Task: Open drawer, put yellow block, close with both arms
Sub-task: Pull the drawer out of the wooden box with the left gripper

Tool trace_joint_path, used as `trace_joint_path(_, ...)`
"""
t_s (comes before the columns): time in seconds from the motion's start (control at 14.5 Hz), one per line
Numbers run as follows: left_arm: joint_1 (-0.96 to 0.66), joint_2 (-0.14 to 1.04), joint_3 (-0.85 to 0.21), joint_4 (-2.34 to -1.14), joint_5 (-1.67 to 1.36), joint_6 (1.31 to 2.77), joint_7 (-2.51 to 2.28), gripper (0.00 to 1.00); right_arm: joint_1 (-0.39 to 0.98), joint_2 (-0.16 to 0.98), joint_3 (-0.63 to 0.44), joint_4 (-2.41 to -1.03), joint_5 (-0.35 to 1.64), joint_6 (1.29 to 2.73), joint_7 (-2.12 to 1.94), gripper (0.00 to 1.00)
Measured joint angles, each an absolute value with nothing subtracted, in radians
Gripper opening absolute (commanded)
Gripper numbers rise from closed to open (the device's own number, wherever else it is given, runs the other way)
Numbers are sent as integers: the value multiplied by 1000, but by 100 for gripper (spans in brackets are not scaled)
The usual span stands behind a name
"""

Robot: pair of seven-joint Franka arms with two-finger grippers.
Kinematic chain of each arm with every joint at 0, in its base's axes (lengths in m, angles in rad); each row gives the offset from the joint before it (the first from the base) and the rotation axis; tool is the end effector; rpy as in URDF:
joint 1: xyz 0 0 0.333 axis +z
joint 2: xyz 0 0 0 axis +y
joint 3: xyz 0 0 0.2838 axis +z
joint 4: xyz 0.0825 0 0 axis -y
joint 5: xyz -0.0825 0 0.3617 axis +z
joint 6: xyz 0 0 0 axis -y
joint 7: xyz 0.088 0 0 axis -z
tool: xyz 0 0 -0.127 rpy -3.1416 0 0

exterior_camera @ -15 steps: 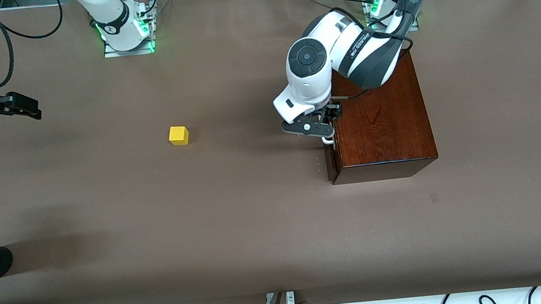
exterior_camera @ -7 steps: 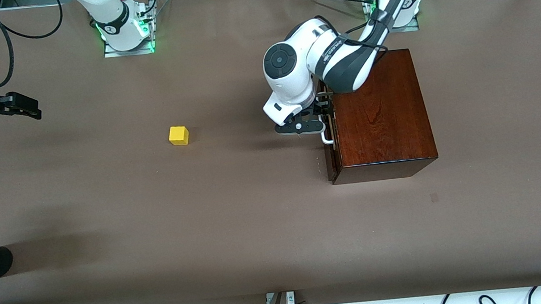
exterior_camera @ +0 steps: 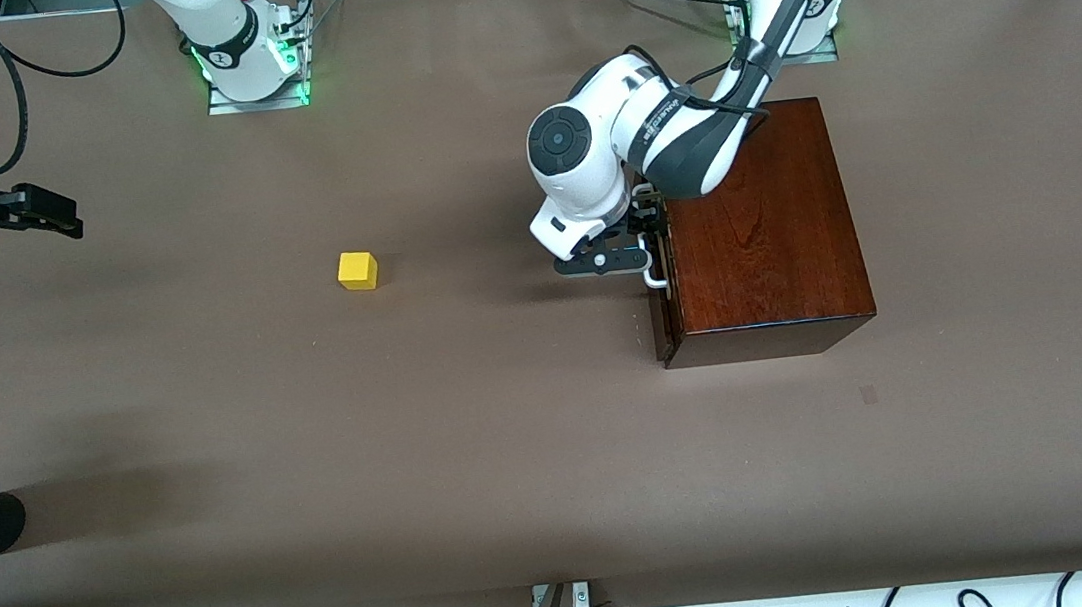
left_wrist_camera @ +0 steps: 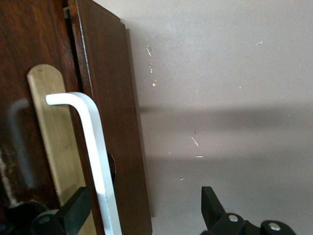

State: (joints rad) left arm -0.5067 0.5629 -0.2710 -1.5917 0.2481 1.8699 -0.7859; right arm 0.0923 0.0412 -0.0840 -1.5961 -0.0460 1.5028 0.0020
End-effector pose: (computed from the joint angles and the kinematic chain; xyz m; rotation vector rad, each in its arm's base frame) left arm 0.4680 -0.4070 0.2620 -2.8953 0.1092 0.1881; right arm 0.5307 -0.0010 0.5340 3.0845 0.0094 -0.2071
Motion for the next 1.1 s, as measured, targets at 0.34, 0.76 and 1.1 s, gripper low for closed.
trace_joint_path(0.34,-520,580,-271,-1592,250,1888,-822,100,92,41,-84,-1596,-46,1503,2,100)
trace_joint_path(0.76,-538,585,-270,-1591,249,1942,-845,100,92,41,-84,-1596,-46,1503,2,100)
trace_joint_path(1.1,-552,611,-271,-1549,191,1984,-852,100,92,43,-84,-1596,-46,1503,2,100)
